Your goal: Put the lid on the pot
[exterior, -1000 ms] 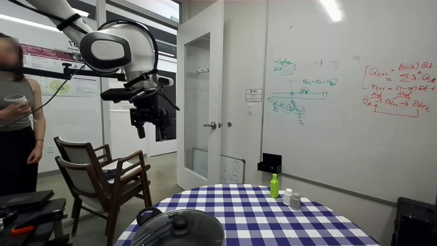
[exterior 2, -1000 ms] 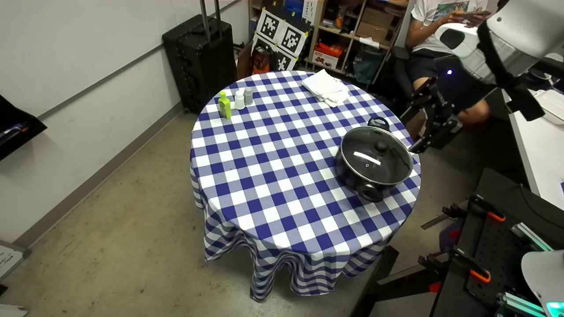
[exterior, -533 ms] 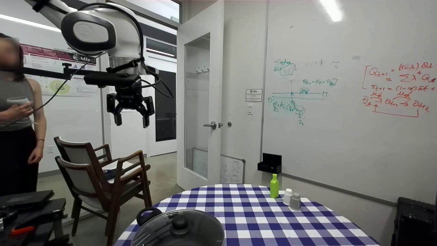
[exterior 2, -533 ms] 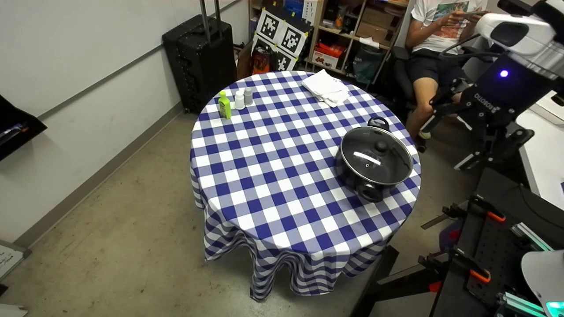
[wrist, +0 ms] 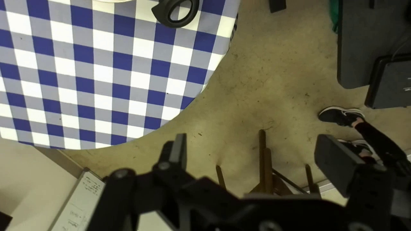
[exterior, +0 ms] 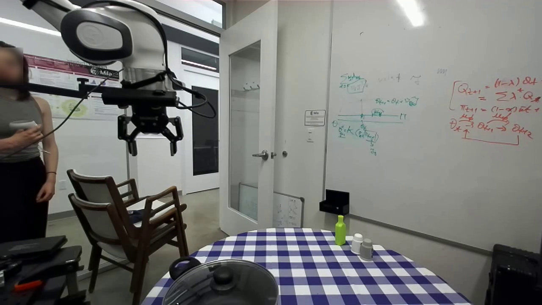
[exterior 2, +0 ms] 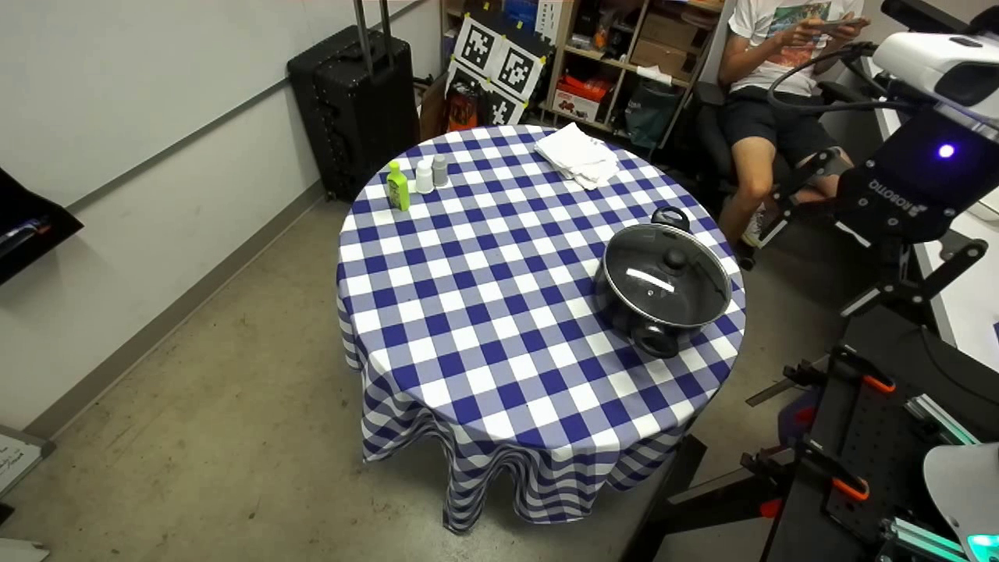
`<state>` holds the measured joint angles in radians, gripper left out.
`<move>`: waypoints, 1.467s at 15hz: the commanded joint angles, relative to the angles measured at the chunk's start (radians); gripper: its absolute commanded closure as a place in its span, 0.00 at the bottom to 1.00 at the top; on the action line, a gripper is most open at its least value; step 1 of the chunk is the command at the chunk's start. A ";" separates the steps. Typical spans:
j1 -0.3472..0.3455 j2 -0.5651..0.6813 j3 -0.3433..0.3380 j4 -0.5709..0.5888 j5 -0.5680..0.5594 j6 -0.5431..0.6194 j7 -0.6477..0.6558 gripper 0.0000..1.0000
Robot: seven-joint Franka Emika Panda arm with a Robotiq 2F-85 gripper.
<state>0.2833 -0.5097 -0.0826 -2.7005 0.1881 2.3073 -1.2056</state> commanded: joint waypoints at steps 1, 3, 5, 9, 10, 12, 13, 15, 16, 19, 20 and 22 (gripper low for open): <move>0.014 -0.047 -0.008 -0.023 0.017 -0.017 -0.076 0.00; -0.014 -0.051 0.028 -0.031 0.002 0.022 0.012 0.00; -0.044 -0.066 0.069 -0.038 -0.006 0.046 0.153 0.00; -0.070 -0.104 0.116 -0.042 -0.024 0.061 0.402 0.00; -0.077 -0.110 0.128 -0.042 -0.035 0.065 0.466 0.00; -0.093 -0.117 0.150 -0.043 -0.066 0.082 0.594 0.00; -0.105 -0.118 0.163 -0.044 -0.092 0.089 0.661 0.00; -0.126 -0.124 0.187 -0.045 -0.154 0.079 0.800 0.00; -0.128 -0.131 0.188 -0.048 -0.179 0.072 0.851 0.00; -0.093 -0.105 0.151 -0.030 -0.189 0.047 0.856 0.00; -0.096 -0.111 0.153 -0.033 -0.193 0.030 0.875 0.00; -0.098 -0.119 0.154 -0.036 -0.195 0.021 0.889 0.00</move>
